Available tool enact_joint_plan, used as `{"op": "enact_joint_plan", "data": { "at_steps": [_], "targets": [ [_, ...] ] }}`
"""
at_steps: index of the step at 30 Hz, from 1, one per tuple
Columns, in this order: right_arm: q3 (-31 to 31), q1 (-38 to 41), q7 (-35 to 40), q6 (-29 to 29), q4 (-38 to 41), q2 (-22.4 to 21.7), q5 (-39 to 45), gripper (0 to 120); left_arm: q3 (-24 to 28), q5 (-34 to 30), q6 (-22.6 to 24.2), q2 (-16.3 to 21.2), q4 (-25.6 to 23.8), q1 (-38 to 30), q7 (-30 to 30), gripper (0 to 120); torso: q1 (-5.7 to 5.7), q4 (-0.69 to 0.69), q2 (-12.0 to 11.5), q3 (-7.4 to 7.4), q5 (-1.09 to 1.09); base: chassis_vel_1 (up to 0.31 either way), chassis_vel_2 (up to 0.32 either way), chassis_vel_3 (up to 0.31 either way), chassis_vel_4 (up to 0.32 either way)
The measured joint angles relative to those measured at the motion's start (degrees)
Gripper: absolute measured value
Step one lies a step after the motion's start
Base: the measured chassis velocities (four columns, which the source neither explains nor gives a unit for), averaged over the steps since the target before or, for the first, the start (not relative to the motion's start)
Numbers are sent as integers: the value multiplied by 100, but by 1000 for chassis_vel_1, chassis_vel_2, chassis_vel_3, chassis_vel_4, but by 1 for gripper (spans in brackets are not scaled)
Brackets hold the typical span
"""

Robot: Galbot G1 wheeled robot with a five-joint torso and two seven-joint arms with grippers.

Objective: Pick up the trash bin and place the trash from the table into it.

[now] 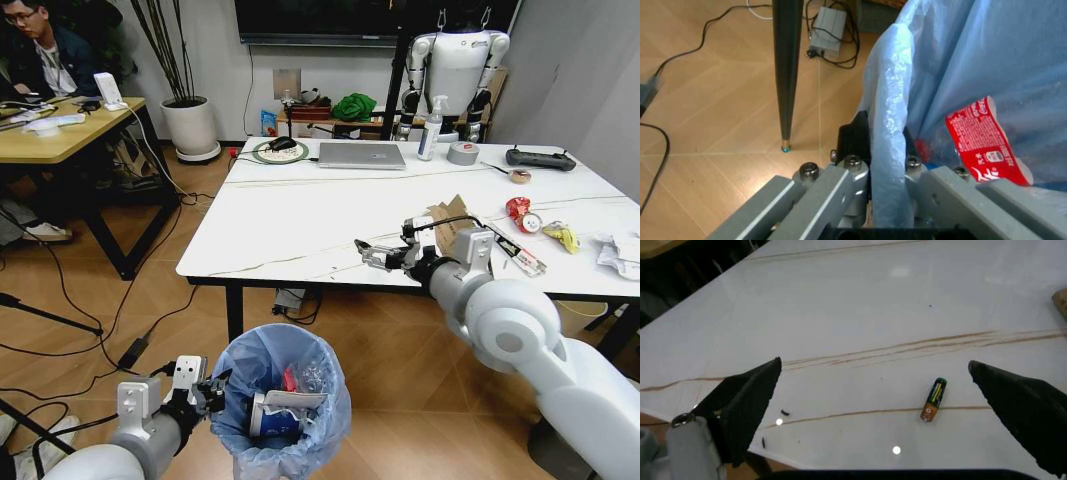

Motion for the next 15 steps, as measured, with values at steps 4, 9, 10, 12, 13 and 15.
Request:
{"op": "enact_joint_plan", "data": {
  "at_steps": [4,9,10,12,13,15],
  "targets": [
    [-158,170,218,-11,-335,193,7,100,-38,-6,0,22,0,29,-2,0,0,0,0,0,0,0,0,0,0],
    [-244,213,282,-12,-651,306,-121,100,-55,-18,0,28,0,37,-4,0,0,0,0,0,0,0,0,0,0],
    [-242,199,284,-12,-720,315,-144,99,-59,-20,0,29,0,43,-5,0,0,0,0,0,0,0,0,0,0],
    [-239,188,284,-12,-745,315,-150,99,-60,-21,0,29,0,46,-5,0,0,0,0,0,0,0,0,0,0],
    [-230,164,283,-12,-785,311,-161,94,-63,-23,0,31,0,51,-5,0,-1,0,0,0,0,0,0,0,0],
    [-226,137,276,-12,-803,295,-168,90,-64,-49,0,33,0,50,-12,0,-1,-1,0,0,0,0,0,0,0]
  ]
}}
